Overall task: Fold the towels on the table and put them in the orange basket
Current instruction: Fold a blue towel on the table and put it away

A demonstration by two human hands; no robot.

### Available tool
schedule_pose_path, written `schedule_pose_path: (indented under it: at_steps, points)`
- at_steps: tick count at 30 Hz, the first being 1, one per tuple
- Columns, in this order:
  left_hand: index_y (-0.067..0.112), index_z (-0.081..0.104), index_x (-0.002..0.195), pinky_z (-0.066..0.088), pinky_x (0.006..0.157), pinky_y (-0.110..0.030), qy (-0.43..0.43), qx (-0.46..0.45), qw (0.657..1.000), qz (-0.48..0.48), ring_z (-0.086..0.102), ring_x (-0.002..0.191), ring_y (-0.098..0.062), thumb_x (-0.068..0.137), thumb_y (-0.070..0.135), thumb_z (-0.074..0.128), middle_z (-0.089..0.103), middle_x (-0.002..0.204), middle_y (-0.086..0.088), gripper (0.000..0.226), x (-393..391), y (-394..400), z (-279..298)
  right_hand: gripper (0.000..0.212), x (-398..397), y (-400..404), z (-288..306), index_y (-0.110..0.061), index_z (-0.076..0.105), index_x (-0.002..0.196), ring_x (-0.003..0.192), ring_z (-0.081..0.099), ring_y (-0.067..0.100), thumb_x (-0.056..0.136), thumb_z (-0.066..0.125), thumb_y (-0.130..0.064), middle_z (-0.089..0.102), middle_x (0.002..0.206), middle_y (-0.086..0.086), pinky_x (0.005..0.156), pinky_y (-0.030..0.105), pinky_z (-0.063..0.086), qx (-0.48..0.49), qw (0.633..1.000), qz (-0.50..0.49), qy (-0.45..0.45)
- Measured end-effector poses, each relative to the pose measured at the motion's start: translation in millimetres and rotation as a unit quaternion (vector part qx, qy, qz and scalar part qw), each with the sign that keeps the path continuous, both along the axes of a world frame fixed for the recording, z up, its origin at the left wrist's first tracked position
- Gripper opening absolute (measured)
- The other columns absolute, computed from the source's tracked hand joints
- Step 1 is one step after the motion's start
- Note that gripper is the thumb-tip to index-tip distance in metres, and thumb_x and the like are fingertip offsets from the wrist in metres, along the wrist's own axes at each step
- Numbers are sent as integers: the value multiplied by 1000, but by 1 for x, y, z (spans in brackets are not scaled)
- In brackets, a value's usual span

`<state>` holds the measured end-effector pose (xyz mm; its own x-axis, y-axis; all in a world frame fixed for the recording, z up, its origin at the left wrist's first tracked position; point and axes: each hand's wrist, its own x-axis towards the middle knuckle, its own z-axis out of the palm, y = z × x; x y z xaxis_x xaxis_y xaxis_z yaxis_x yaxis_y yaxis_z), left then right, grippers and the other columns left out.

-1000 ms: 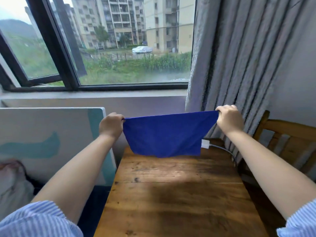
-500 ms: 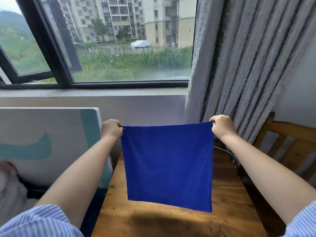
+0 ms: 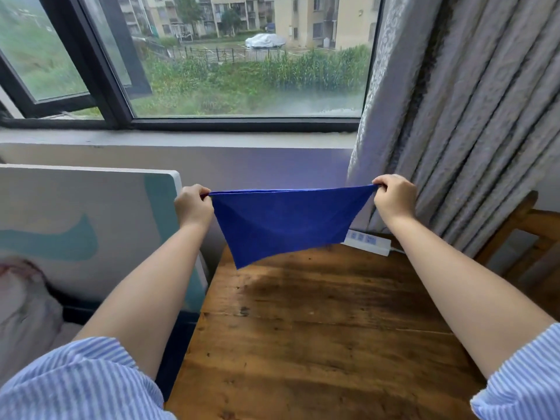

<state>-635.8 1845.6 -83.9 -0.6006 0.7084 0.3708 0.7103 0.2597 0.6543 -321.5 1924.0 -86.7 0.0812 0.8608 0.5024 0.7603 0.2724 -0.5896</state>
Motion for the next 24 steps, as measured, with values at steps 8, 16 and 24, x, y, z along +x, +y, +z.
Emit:
schedule_pose_path:
  at_steps: [8, 16, 24]
  points:
    - [0, 69, 97, 40, 85, -29, 147, -272, 931, -196, 57, 104, -32, 85, 3, 54, 61, 109, -16, 20, -3, -65, -106, 20, 41, -62, -120, 10, 68, 90, 94, 62, 39, 79, 52, 12, 66, 98, 27, 85, 39, 45, -130, 980, 92, -118]
    - [8, 66, 100, 43, 83, -32, 259, -525, 739, -332, 50, 110, -26, 87, 11, 49, 61, 109, -10, 22, 29, -128, -202, 22, 81, -150, -229, -4, 62, 99, 109, 52, 26, 83, 46, -7, 60, 107, 12, 85, 33, 43, -315, 852, 187, -375]
    - [10, 64, 103, 46, 84, -29, 299, -584, 643, -396, 44, 115, -21, 88, 17, 51, 57, 115, -5, 21, 41, -166, -253, 21, 85, -187, -268, -10, 56, 101, 109, 47, 22, 87, 40, -7, 54, 110, 4, 73, 31, 41, -333, 747, 260, -514]
